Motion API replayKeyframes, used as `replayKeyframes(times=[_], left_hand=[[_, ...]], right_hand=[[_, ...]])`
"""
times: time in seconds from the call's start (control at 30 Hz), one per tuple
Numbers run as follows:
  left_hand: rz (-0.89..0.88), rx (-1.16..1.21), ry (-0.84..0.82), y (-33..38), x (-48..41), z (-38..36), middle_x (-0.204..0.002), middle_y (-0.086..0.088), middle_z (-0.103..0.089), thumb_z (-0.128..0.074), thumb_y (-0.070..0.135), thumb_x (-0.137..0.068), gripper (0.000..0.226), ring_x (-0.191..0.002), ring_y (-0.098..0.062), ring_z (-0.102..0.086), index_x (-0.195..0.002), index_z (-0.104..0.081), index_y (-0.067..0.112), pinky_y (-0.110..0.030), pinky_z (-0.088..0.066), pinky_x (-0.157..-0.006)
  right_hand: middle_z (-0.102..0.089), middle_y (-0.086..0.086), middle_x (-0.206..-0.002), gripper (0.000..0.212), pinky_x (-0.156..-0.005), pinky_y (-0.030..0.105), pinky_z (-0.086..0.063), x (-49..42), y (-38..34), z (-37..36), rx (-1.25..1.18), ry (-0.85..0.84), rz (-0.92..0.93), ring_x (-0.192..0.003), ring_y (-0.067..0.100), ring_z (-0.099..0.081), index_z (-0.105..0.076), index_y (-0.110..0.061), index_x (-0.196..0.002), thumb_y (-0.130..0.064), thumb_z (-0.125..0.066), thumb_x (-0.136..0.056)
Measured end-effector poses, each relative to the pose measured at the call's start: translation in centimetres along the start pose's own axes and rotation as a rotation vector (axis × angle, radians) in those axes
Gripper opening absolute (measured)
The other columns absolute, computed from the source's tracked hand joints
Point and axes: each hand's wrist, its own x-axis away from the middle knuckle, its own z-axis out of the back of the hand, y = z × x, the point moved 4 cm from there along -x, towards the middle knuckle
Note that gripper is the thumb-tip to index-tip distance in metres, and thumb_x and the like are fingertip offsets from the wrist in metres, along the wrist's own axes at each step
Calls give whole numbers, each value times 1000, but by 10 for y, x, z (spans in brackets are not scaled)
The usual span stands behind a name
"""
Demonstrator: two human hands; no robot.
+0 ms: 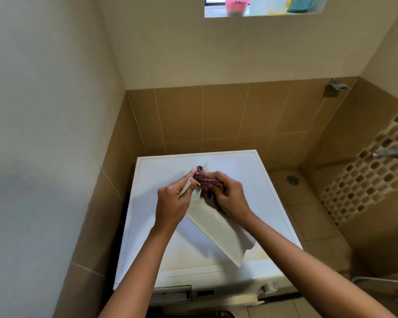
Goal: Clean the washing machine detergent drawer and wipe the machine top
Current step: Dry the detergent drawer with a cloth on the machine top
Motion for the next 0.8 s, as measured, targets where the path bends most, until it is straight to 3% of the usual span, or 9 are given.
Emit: replayKeyframes(times=[0.07, 0.17, 0.27, 0.37, 0.4, 0.47, 0.53, 0.63, 0.8], left_hand=[[-42, 19, -28, 6, -1, 0, -95, 5, -74, -62, 27, -90, 36, -61, -13, -66, -123, -65, 14, -21, -50, -51], [-154, 19, -60, 12, 4, 1, -100, -4, -74, -63, 31, -91, 36, -73, -1, -64, -120, -67, 10, 0, -40, -57], [-232, -6, -97, 14, 6, 2, -103, -3, -74, -54, 42, -94, 42, -78, -8, -69, -123, -65, 14, -9, -51, -59], [-248, -44, -109, 14, 2, 1, -94, -1, -76, -59, 37, -90, 35, -75, -9, -69, -117, -70, 16, -16, -53, -62], [-230, -45, -112, 14, 0, 1, -91, -1, -76, -59, 37, -90, 35, -73, -7, -69, -113, -72, 16, -16, -53, -62], [-179, -27, -110, 13, -5, 4, -83, -1, -76, -61, 38, -88, 34, -67, 3, -64, -110, -74, 15, -8, -46, -59], [-107, 23, -97, 10, -9, 8, -80, 0, -76, -67, 31, -86, 28, -64, 8, -62, -108, -75, 15, -9, -45, -56], [-13, 107, -96, 4, -14, 8, -96, 2, -76, -72, 17, -84, 21, -82, -2, -71, -105, -76, 14, -29, -59, -69], [14, 153, -99, 8, -12, 13, -99, 5, -75, -72, 12, -85, 21, -91, -3, -70, -105, -73, 19, -33, -60, -79]], right_hand=[[-71, -3, -88, 34, -71, 15, -50, -14, 10, 11, 115, 30, 7, -79, 12, -66, -69, -12, -102, 10, -53, -82], [-65, -4, -84, 31, -67, 13, -41, -40, 33, 33, 197, 298, -224, -79, 14, -61, -69, -11, -99, 6, -51, -81], [-67, -2, -88, 23, -77, 29, -47, -50, 33, 42, -7, 460, -349, -83, 15, -60, -66, -14, -97, -2, -51, -86], [-68, 2, -91, 25, -71, 22, -48, -43, -4, 24, -119, -35, -66, -77, 4, -61, -66, -9, -104, 3, -48, -91], [-67, 2, -95, 24, -71, 16, -47, -36, -13, 18, -84, -236, 26, -79, 1, -61, -64, -7, -108, 3, -48, -93], [-65, 0, -107, 23, -81, 21, -48, -35, -11, 19, 60, -433, 158, -95, 7, -62, -60, -7, -116, -8, -53, -95], [-64, -2, -111, 28, -88, 32, -50, -43, 4, 26, 158, -485, 168, -101, 14, -61, -58, -13, -120, -17, -60, -92], [-66, -4, -109, 26, -89, 35, -51, -44, 20, 26, 186, -489, 79, -100, 12, -62, -61, -18, -115, -15, -64, -89], [-68, 3, -96, 17, -76, 35, -53, -39, 15, 12, 194, -374, 234, -84, 17, -64, -65, -8, -105, -8, -62, -88]])
